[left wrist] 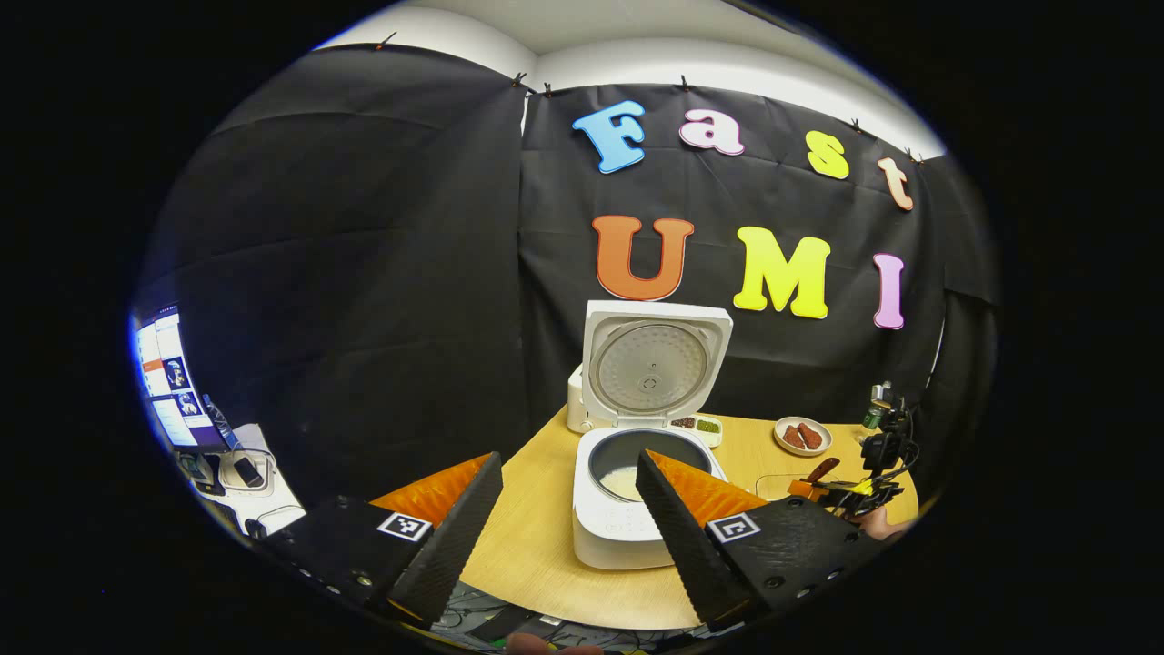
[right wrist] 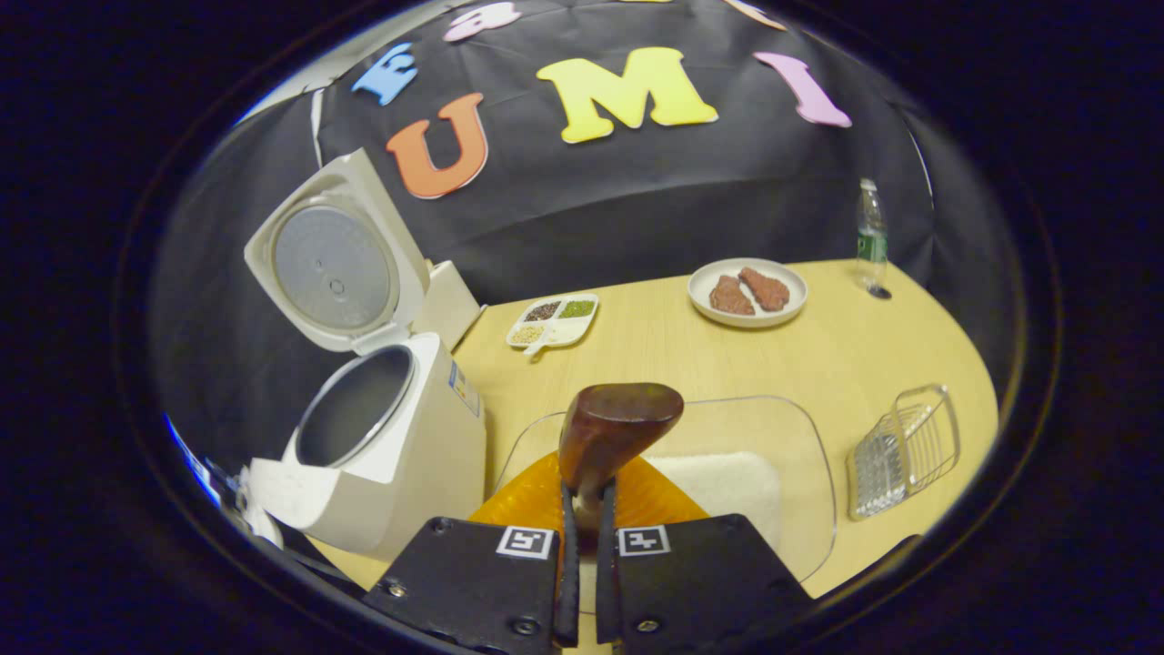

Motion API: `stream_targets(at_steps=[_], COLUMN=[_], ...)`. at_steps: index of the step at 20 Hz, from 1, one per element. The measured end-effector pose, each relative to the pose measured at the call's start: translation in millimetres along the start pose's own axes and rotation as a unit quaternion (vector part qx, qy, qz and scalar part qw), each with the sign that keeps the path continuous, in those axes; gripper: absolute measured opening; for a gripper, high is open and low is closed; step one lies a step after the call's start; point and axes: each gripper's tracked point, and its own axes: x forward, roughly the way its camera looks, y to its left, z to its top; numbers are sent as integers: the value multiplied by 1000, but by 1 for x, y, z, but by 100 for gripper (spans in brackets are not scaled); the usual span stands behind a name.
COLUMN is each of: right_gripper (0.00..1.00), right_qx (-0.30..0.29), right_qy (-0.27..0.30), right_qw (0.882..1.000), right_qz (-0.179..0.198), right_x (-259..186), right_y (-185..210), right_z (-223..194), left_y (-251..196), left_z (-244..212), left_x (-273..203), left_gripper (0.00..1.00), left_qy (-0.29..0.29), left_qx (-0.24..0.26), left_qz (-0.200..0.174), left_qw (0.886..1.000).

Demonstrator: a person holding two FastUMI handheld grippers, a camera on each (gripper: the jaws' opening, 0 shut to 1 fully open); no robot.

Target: Close the left gripper, press the button to open the rice cooker; take a wooden spoon from the chopstick holder with the right hand, scoop a spoonful of rice and pour it into the rice cooker, then put the wooden spoon back into the chopstick holder.

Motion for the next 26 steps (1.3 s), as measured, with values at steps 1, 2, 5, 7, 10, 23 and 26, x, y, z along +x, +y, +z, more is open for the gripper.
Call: stream_targets(at_steps=[1, 2, 5, 7, 10, 23, 26], right_gripper=[12, 13, 12, 12, 12, 12, 12], right_qx=[32, 66, 155, 218, 286, 361, 336], right_qy=[5, 10, 17, 22, 3, -92, -91], right_qw=[999, 998, 987, 975, 957, 923, 928], right_qz=[7, 15, 33, 37, 40, 100, 132], right_x=[-1, -3, -8, -13, -30, -114, -115], right_y=[-2, -4, -20, -37, -62, -54, -3], right_z=[0, 1, 1, 0, 13, 115, 140], left_y=[-2, -4, -13, -21, -38, -61, -44], left_z=[0, 1, 6, 7, 10, 9, 9], left_x=[-1, -1, -6, -7, -9, -2, -6], left_gripper=[95, 95, 95, 95, 95, 95, 95], left_qy=[0, -1, -6, -5, -7, -25, -39], left_qx=[0, 1, 7, 8, 1, -1, 0], left_qz=[-1, -2, -8, -13, -29, -69, -61], left_qw=[1000, 1000, 1000, 1000, 1000, 997, 997])
